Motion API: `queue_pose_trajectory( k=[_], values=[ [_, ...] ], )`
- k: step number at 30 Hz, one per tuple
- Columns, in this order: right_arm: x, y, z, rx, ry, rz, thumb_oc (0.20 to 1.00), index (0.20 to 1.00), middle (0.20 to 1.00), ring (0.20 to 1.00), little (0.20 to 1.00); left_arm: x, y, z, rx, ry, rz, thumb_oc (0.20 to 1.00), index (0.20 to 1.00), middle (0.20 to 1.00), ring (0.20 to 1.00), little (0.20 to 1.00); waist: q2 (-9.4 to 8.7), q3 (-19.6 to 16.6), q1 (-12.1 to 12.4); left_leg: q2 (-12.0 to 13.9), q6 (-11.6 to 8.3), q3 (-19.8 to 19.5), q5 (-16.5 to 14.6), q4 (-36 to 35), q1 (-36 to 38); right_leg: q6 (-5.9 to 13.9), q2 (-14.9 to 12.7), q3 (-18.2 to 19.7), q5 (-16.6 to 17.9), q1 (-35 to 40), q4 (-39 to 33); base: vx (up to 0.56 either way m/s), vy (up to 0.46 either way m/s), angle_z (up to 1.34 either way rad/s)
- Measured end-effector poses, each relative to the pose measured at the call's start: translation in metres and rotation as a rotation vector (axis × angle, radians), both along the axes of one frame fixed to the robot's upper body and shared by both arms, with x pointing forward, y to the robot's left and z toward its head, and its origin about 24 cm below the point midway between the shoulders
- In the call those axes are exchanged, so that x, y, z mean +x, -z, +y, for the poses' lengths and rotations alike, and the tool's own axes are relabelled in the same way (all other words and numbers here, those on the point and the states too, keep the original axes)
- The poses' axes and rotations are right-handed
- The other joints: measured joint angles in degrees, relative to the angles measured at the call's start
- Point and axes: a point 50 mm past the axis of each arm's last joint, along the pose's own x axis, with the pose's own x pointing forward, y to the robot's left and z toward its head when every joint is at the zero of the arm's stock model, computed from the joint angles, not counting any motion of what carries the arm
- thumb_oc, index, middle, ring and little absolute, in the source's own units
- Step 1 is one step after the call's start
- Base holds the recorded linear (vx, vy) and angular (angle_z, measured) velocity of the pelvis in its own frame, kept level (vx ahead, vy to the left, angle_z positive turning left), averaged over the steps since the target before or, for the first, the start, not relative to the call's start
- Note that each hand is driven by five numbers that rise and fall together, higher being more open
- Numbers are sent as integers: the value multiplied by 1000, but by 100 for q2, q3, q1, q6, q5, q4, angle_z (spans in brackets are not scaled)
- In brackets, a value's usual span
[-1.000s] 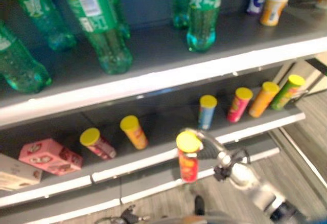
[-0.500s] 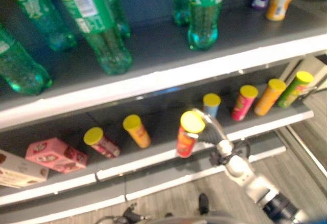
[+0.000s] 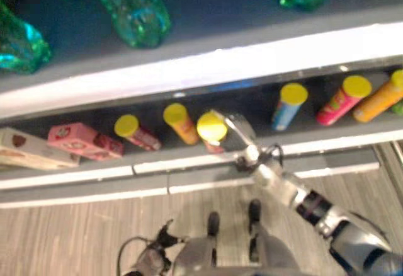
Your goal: Put the goods on the table back onto the shelves and tidy them up.
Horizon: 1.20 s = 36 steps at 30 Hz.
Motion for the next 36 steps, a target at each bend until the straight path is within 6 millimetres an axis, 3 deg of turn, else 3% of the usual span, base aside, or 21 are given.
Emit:
queue_pose_trajectory(
  k=[5, 8, 11, 19, 30, 36],
  values=[
    [5, -6, 2, -42, 2, -52, 200, 200, 200, 200, 200, 5, -2, 1, 3, 5, -15, 1000, 1000, 1000, 1000, 1000, 17, 18, 66, -5, 0, -86, 30, 3, -194, -59, -9, -40, 46, -167, 1, -13, -6, 10],
    [16, -26, -2, -74, 37, -144, 200, 200, 200, 200, 200, 7, -3, 3, 7, 7, -20, 1000, 1000, 1000, 1000, 1000, 20, 19, 119, -20, 0, -112, 30, 2, -295, -47, -25, -67, 36, -256, 1, -2, -5, 5],
    [21, -32, -9, -71, 78, -174, 200, 200, 200, 200, 200, 8, -4, 3, 10, 23, -22, 1000, 1000, 1000, 1000, 1000, 60, 40, 144, -33, 0, -116, 30, 3, -306, -46, -39, -69, 35, -266, 1, 0, 0, 0],
    [28, -23, -18, -141, 138, -173, 200, 200, 200, 200, 200, 23, -10, -1, 0, 63, -59, 1000, 1000, 1000, 1000, 1000, 158, 89, 150, -34, -7, -105, 44, 3, -453, -43, -37, -61, 42, -417, 1, 0, 0, 0],
    [35, -19, -34, -221, 200, -191, 200, 200, 200, 200, 200, 26, -10, -3, -10, 85, -60, 1000, 1000, 1000, 1000, 1000, 327, 159, 154, -32, -7, -105, 45, 4, -601, -44, -37, -65, 43, -558, 2, 0, 0, 0],
    [39, -24, -36, -225, 214, -221, 200, 200, 200, 200, 200, 35, -13, -7, -8, 127, -76, 1000, 1000, 1000, 1000, 1000, 355, 164, 146, -27, -12, -107, 48, 4, -643, -44, -31, -68, 43, -601, 2, 3, -12, 0]
  ],
)
